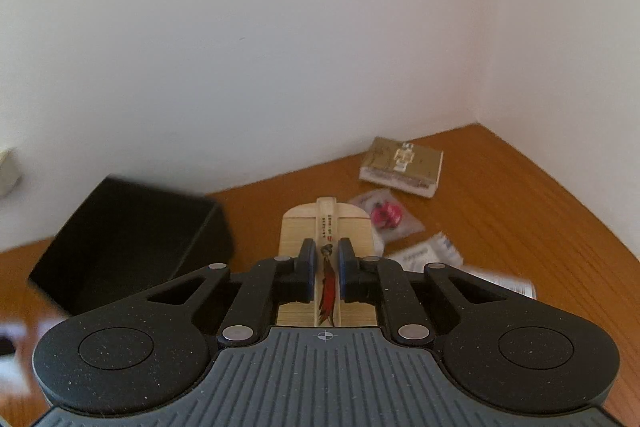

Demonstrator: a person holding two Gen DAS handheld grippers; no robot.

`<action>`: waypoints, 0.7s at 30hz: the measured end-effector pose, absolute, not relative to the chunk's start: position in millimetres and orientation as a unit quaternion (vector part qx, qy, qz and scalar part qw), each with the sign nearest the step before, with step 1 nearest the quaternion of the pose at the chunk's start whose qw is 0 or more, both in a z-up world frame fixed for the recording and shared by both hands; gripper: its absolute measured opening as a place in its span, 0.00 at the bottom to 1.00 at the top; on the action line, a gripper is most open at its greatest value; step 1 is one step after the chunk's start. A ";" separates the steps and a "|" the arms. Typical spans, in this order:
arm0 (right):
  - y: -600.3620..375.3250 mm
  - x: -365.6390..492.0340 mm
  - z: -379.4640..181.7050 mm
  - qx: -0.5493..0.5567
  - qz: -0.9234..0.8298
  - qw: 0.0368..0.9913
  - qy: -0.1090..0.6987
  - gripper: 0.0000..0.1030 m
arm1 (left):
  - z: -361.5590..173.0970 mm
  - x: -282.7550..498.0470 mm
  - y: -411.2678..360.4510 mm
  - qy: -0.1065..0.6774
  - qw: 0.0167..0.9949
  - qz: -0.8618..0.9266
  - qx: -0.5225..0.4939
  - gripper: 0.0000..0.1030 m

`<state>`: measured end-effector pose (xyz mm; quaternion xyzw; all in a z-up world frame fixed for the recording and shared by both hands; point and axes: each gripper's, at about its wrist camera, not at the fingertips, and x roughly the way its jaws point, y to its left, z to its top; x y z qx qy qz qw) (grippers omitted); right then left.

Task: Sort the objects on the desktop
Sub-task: 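Carry the wooden stick with the right gripper into the black box and open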

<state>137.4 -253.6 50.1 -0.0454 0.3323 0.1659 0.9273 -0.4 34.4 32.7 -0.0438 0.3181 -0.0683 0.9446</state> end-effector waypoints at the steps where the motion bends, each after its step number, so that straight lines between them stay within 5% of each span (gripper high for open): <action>1: -254.9 129.1 49.7 -0.048 0.169 0.927 0.331 0.12 | 33.3 -0.7 34.0 0.317 0.945 -0.069 -0.043 1.00; 21: -265.9 53.2 25.5 -0.080 0.178 0.919 0.343 0.12 | 36.9 -2.5 25.4 0.313 0.946 -0.077 -0.037 1.00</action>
